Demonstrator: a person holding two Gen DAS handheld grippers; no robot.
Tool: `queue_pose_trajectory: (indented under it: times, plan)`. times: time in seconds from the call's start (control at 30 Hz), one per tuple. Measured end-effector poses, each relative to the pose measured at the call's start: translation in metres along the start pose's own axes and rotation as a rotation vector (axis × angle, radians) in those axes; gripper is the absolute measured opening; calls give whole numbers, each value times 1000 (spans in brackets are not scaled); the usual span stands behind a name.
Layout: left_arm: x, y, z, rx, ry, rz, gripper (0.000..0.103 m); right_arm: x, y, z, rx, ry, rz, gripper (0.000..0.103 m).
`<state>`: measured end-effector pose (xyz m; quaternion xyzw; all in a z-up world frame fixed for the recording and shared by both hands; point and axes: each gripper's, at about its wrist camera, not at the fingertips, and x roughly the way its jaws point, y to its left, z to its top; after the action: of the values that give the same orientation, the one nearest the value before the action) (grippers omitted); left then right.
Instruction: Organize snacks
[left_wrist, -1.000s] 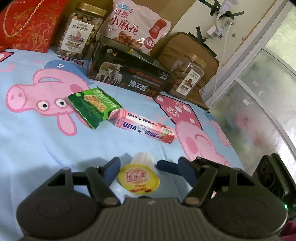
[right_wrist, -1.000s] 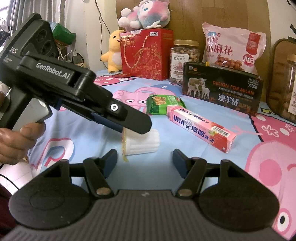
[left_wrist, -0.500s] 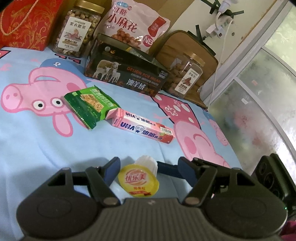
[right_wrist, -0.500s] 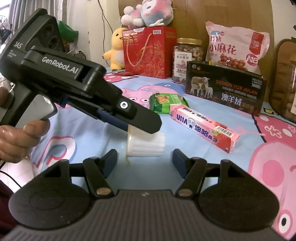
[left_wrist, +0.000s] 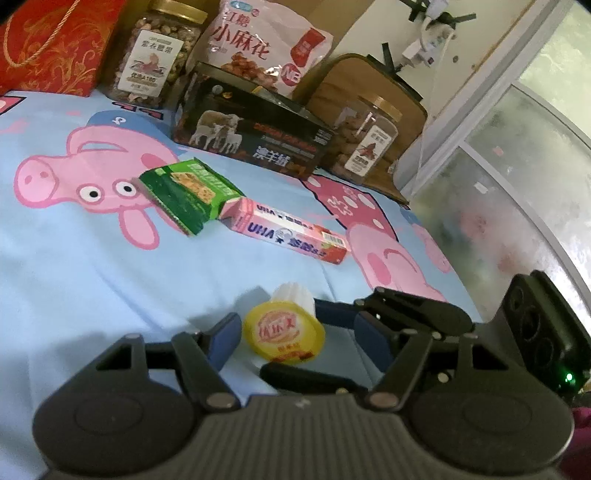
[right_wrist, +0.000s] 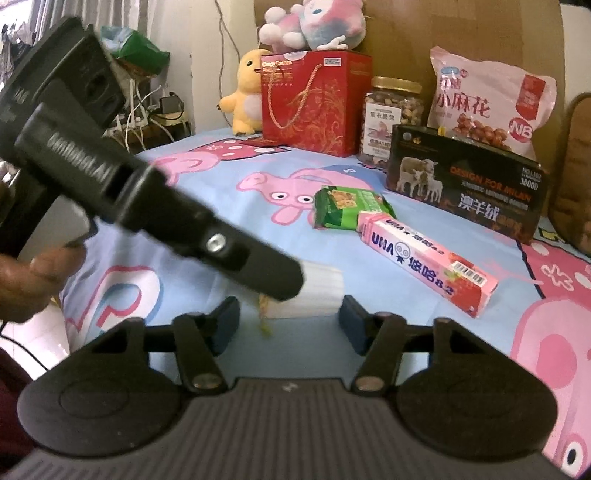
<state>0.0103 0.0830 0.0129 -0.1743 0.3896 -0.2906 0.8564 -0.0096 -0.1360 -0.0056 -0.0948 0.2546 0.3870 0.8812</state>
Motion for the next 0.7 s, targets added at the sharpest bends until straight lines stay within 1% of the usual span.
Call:
queue_pose_trajectory:
  times: [0.07, 0.1, 0.17, 0.2, 0.23, 0.33, 0.4, 0.53, 0.7]
  plan:
    - [3, 2, 5, -8, -3, -2, 69, 1, 0, 1, 5, 0, 0, 61]
    - [5, 2, 6, -8, -2, -7, 67, 1, 1, 1, 3, 0, -3, 61]
    - [9, -1, 8, 3, 9, -4, 60, 1, 1, 1, 5, -1, -3, 61]
    - [11, -3, 8, 12, 12, 5, 58, 0, 1, 1, 10, -4, -8, 58]
    - [11, -4, 8, 22, 10, 13, 58, -1, 0, 1, 16, -11, -22, 50]
    - [6, -9, 15, 40, -9, -4, 58, -2, -6, 3, 48, -26, -15, 49]
    - [1, -17, 25, 68, -33, -31, 57, -3, -7, 7, 51, -49, -30, 49]
    - [1, -29, 49, 130, -75, -11, 57, -3, -12, 24, 35, -95, -62, 48]
    - [12, -34, 82, 156, -120, -3, 57, 2, -28, 48, 20, -133, -118, 49]
